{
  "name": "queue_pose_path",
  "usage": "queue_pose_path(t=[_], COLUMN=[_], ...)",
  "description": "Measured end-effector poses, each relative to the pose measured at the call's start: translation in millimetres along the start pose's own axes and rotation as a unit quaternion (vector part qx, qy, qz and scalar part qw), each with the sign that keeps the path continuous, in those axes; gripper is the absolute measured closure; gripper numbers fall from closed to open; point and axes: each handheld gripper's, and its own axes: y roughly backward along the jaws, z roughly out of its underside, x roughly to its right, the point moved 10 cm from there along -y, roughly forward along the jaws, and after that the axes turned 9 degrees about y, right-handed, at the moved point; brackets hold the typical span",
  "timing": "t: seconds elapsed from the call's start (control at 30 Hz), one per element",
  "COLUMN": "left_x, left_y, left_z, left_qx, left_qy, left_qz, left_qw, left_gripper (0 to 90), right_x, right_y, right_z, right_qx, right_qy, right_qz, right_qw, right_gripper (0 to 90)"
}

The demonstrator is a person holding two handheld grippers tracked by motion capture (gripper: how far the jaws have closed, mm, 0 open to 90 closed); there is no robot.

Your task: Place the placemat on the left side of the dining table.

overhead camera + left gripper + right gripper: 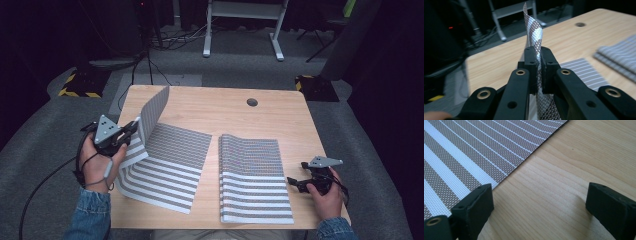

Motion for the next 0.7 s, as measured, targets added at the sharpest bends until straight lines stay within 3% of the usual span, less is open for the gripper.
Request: queue_pose_path(t=[0.1, 0.2, 0.23, 0.3, 0.37, 0.43, 0.57, 0.7], left_x=[-23.2, -48.2, -57.0, -73.5, -81.9, -81.4, -64.9, -39.4], left_y=[6.1, 13.0, 15.8, 23.3, 30.3, 32.1, 24.7, 10.9], left_z=[5.6, 14.6, 17.0, 19.4, 18.4, 15.9, 12.7, 7.2], left_qx=[-0.011, -0.021, -0.021, -0.017, -0.010, -0.004, -0.015, -0.016], left_qy=[0.009, 0.025, 0.031, 0.041, 0.049, 0.053, 0.052, 0.049], left_qz=[-0.036, -0.075, -0.091, -0.131, -0.154, -0.156, -0.132, -0.095], left_qw=[0.9993, 0.9966, 0.9951, 0.9904, 0.9868, 0.9863, 0.9898, 0.9941], left_gripper=[85.0, 80.5, 75.6, 57.0, 42.4, 35.4, 31.6, 31.1], right_x=[0.0, 0.4, 0.8, 1.4, 1.4, 1.4, 1.3, 1.4], right_y=[0.0, -0.5, -0.8, -1.1, -1.1, -0.9, -0.8, -0.8], right_z=[0.0, -0.4, -0.2, -0.4, -0.4, -0.3, -0.2, -0.1], right_qx=[0.000, 0.001, 0.000, 0.000, 0.000, -0.001, -0.001, -0.001], right_qy=[0.000, 0.001, 0.004, 0.006, 0.006, 0.006, 0.006, 0.006], right_qz=[0.000, 0.000, -0.001, -0.001, 0.000, 0.000, 0.000, 0.000], right_qw=[1.0000, 1.0000, 1.0000, 1.0000, 1.0000, 1.0000, 1.0000, 1.0000], right_gripper=[7.9, 7.9, 7.9, 7.9, 7.9, 7.9, 7.8, 7.9])
